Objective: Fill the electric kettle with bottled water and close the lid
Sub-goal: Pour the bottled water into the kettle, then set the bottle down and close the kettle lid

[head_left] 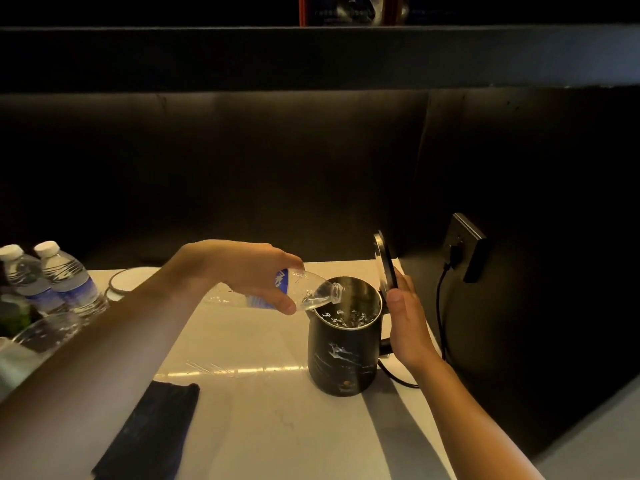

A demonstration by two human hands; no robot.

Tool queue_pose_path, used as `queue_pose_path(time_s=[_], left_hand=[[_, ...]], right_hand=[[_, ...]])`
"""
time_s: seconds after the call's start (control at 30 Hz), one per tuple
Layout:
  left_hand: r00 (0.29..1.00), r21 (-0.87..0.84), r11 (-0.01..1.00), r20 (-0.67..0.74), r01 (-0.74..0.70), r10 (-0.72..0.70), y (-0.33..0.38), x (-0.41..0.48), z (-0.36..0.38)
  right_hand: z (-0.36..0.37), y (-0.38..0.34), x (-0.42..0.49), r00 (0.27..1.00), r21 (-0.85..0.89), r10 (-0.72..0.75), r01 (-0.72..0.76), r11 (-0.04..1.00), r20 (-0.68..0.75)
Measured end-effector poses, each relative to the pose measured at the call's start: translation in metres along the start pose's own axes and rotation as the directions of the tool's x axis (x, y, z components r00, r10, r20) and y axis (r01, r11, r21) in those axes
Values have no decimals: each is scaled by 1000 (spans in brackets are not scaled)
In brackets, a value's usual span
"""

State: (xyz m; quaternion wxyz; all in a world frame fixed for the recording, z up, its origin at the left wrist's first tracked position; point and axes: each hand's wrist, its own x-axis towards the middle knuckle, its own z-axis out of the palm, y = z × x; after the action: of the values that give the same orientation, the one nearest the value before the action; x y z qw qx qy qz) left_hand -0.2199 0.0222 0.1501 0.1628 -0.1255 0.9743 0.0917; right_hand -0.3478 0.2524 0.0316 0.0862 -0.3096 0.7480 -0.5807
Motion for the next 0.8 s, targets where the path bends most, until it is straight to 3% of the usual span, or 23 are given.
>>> queue_pose_path(time_s=[0.13, 0.33, 0.5, 0.63, 0.8], left_hand=[[998, -192, 981, -64, -26, 14, -15, -8, 25], [965, -498, 858, -263, -121, -17, -45, -19, 84], [869, -714, 680, -432, -166, -241, -78, -24, 138], [791, -856, 464, -440, -228, -424, -103, -28, 169], [718, -897, 391, -412, -209, -561, -126, -29, 187]], right_hand=[[1, -2, -2, 1000, 13, 12, -12, 1000, 2], [5, 0, -7, 998, 88, 42, -38, 995, -41], [8, -5, -11, 998, 101, 44, -38, 994, -50], [10, 0, -8, 997, 71, 33, -28, 997, -67], [12, 13, -6, 997, 34, 25, -22, 999, -76]])
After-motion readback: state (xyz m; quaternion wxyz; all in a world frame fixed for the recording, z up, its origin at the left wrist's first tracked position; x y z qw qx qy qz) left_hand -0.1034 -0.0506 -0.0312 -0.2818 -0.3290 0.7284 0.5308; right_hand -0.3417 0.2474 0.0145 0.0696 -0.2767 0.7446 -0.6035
